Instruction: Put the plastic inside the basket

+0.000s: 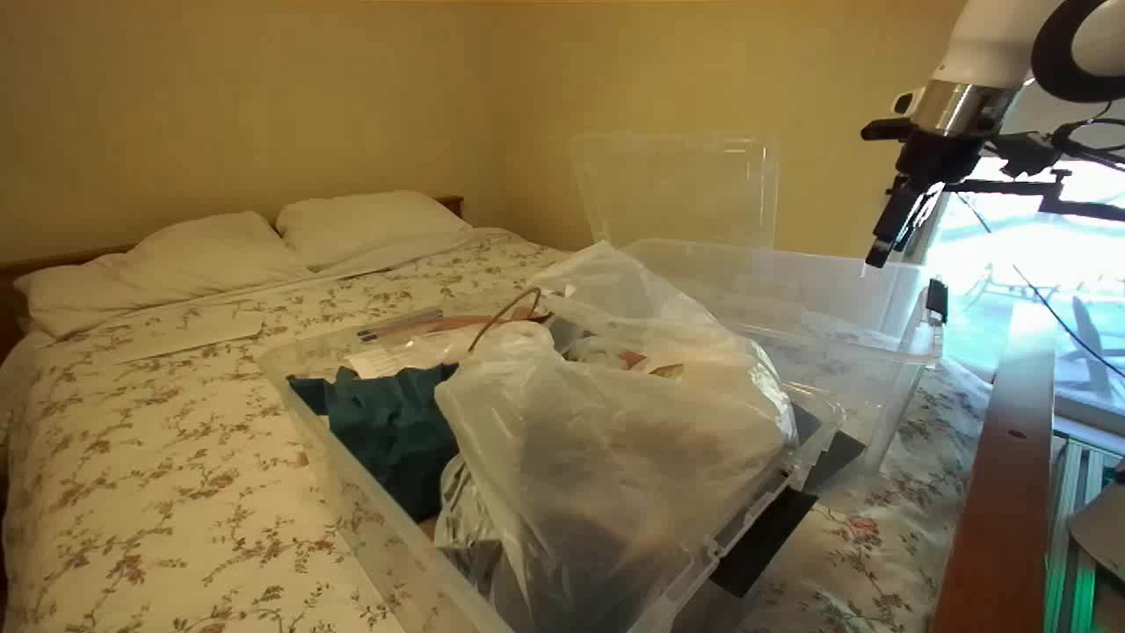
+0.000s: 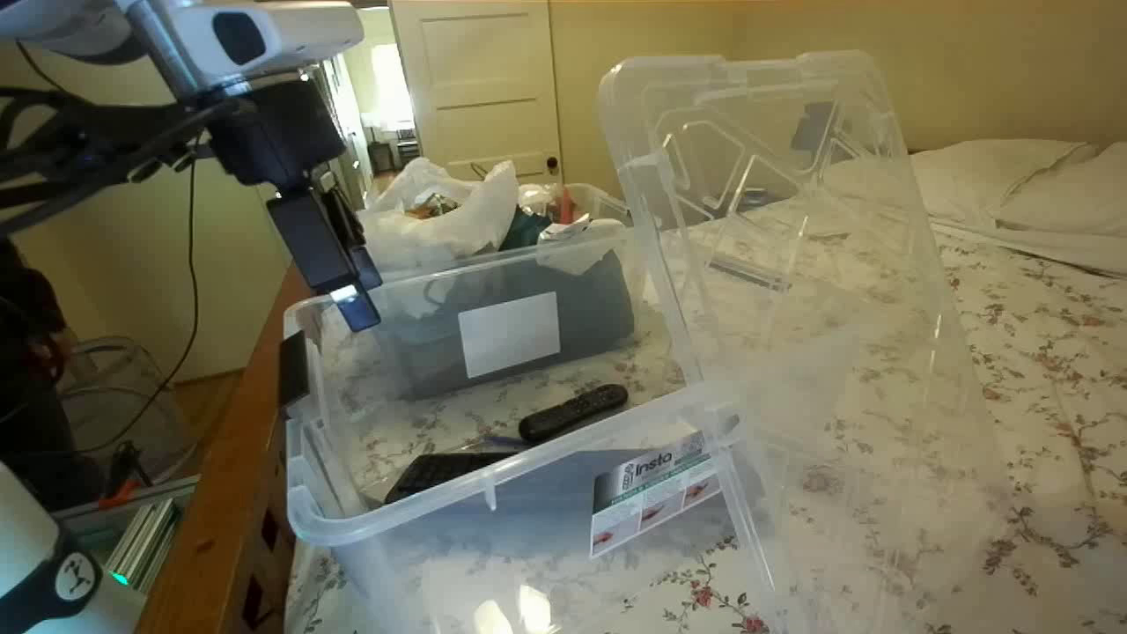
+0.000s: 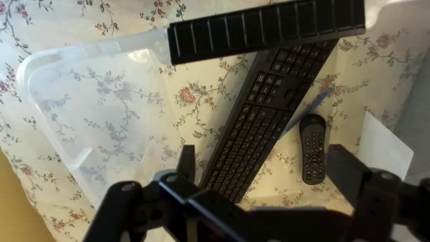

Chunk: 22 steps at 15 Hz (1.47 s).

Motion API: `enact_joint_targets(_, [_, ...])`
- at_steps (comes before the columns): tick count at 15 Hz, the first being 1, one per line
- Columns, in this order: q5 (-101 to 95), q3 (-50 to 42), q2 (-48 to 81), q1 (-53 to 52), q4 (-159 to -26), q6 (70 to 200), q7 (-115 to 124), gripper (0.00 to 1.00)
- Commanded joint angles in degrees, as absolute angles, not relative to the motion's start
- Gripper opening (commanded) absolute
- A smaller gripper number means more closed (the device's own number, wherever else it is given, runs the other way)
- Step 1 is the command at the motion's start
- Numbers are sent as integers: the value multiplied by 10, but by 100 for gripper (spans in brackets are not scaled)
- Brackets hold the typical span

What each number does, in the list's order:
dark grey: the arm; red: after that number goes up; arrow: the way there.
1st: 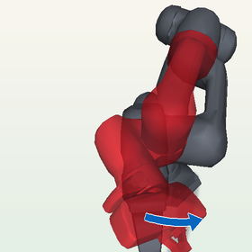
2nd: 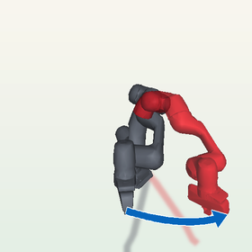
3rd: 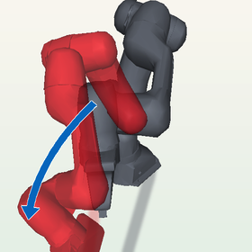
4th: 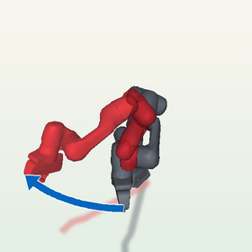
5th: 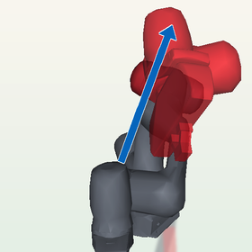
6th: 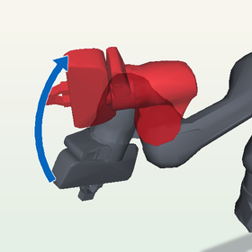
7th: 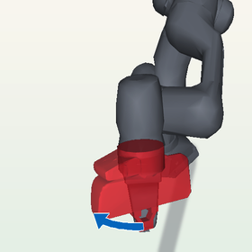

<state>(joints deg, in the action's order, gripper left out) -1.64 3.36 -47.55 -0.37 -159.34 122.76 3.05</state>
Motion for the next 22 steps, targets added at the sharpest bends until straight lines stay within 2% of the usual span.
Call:
enact_joint_targets(1, [-18,32,-474,-5,-1596,1225,32,100])
enact_joint_targets(8, [-17,37,-472,-13,-1587,1225,32,100])
enact_joint_targets(15, [127,126,-462,-169,-1494,1148,76,100])
enact_joint_targets(19, [194,198,-408,-227,-1436,1216,104,100])
enact_joint_targets(22, [196,254,-343,-223,-1388,1288,141,100])
